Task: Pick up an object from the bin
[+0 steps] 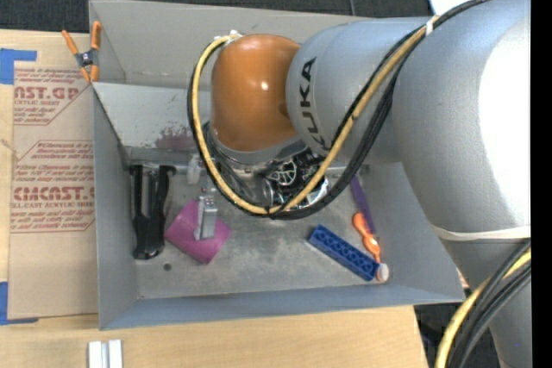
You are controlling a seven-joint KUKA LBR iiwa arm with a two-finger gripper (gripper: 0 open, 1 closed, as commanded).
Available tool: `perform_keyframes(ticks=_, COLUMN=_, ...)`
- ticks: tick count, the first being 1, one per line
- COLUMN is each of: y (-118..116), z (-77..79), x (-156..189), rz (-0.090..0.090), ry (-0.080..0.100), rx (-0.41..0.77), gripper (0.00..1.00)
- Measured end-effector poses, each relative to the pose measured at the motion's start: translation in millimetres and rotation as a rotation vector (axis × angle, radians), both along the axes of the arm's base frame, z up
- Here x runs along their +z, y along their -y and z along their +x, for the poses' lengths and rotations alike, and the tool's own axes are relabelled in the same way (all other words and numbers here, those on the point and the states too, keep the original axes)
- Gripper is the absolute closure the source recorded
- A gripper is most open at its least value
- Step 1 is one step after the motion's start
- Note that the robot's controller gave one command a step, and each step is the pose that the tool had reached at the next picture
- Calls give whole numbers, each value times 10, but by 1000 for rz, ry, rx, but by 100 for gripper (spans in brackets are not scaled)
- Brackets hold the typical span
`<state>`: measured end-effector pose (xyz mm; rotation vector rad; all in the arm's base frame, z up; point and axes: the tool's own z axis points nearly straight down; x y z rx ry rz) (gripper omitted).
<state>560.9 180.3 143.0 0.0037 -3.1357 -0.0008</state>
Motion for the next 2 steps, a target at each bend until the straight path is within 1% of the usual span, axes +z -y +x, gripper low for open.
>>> perform_keyframes(ticks=1, y=6, z=22, x=39, rz=1, ry=7, rx=-1, gripper=0)
perform_keyframes(ticks=2, y=72, z=-38, x=-330, rz=4, ry=16, rx=138, gripper=0)
